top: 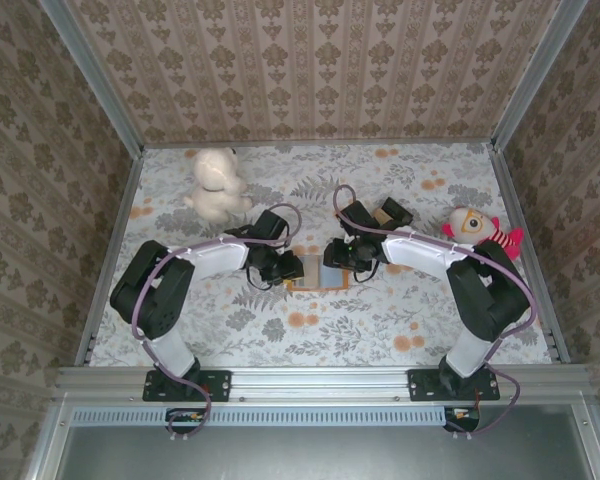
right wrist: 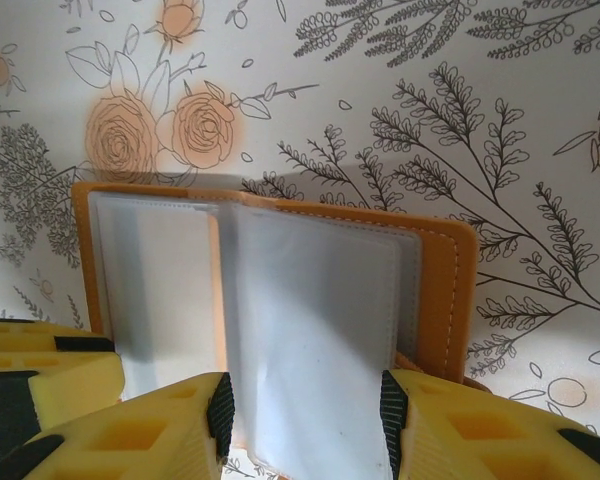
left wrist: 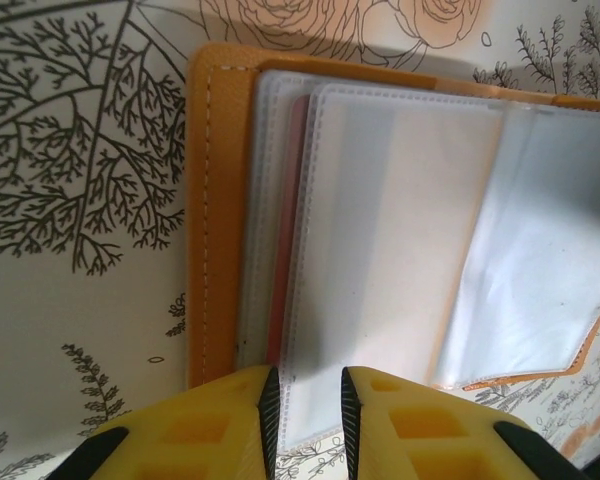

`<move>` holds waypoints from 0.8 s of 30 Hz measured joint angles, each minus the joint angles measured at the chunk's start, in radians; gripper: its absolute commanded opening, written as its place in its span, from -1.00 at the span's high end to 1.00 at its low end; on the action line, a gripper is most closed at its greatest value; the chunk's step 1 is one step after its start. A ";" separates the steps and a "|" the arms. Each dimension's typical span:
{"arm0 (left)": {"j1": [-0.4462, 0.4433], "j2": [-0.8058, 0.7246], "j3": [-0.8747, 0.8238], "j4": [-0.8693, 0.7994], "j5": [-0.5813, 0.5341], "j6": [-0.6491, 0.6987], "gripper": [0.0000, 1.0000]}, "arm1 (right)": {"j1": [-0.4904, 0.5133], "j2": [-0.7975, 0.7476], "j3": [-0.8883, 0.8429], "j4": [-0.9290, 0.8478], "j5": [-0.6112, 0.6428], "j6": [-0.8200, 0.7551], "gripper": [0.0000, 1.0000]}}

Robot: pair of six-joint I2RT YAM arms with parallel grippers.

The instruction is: Take the credit cards out of the card holder

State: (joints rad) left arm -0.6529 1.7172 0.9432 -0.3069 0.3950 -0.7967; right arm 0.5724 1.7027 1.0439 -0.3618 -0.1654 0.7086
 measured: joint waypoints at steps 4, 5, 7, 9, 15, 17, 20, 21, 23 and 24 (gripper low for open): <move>-0.008 0.000 0.000 -0.003 -0.003 0.004 0.48 | 0.000 0.015 0.000 0.000 -0.001 -0.006 0.09; -0.009 0.000 0.000 -0.003 -0.003 0.004 0.49 | 0.000 0.021 0.000 -0.001 -0.002 -0.009 0.09; -0.011 0.000 0.000 -0.003 -0.003 0.004 0.49 | 0.000 0.033 0.000 -0.004 -0.004 -0.016 0.09; -0.011 0.000 0.000 -0.003 -0.002 0.004 0.50 | 0.000 0.045 0.000 -0.004 -0.005 -0.025 0.09; -0.011 0.000 0.000 -0.002 0.020 0.003 0.52 | 0.000 0.071 0.003 -0.003 -0.008 -0.051 0.10; -0.010 0.000 0.000 0.000 0.030 0.003 0.53 | 0.000 0.073 0.004 -0.003 -0.011 -0.055 0.10; -0.010 0.000 0.000 0.005 0.043 0.003 0.53 | 0.000 0.078 0.007 -0.002 -0.019 -0.059 0.10; -0.010 0.000 0.000 0.007 0.048 0.003 0.53 | 0.000 0.079 0.009 -0.001 -0.022 -0.059 0.10; -0.010 0.000 0.001 0.010 0.055 0.003 0.53 | 0.000 0.080 0.009 0.000 -0.023 -0.059 0.10; -0.010 0.000 0.001 0.010 0.058 0.004 0.53 | 0.000 0.080 0.010 0.000 -0.023 -0.060 0.10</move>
State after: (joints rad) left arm -0.6624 1.7176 0.9443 -0.2966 0.4526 -0.7929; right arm 0.5724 1.7828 1.0534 -0.3618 -0.1886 0.6491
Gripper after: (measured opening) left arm 0.235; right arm 0.450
